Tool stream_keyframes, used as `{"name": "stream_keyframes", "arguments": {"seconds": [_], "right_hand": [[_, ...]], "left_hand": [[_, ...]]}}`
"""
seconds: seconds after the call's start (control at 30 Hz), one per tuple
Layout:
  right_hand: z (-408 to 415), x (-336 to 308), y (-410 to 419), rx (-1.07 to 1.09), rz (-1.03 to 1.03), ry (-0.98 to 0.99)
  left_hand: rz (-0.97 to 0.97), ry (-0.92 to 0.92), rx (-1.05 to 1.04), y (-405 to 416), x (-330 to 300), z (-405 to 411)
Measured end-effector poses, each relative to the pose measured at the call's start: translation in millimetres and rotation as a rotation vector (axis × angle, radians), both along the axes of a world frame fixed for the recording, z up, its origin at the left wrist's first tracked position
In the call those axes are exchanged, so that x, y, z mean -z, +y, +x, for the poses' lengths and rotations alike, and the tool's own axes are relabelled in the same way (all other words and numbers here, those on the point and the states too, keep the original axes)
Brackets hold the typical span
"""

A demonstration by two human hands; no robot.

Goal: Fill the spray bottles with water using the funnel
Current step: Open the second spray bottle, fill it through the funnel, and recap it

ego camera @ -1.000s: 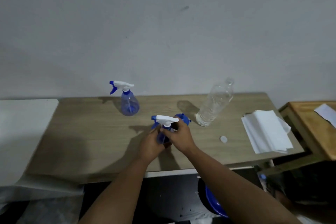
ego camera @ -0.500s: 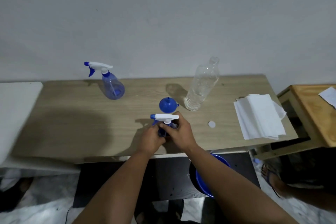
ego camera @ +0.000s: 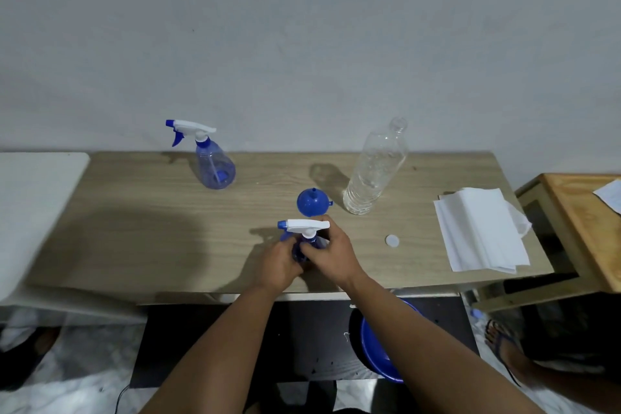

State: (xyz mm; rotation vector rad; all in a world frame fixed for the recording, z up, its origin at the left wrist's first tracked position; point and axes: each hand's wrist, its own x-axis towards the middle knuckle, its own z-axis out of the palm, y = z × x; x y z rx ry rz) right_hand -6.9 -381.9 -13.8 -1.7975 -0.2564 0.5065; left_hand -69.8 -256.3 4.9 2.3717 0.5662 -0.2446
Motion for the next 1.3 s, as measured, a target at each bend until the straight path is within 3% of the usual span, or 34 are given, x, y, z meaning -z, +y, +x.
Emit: {"name": "stream_keyframes", "arguments": {"seconds": [0.97,1.3], "right_hand": [[-9.3,-2.3,35.6,0.008,-0.043,-0.01],[-8.3,-12.6,41.9,0.209,0.012,-0.059]], "left_hand": [[-0.008,0.025,0.117,34.7,4.7,-3.5],[0.008,-0.02,0.142,37.3,2.6,-1.8]]}}
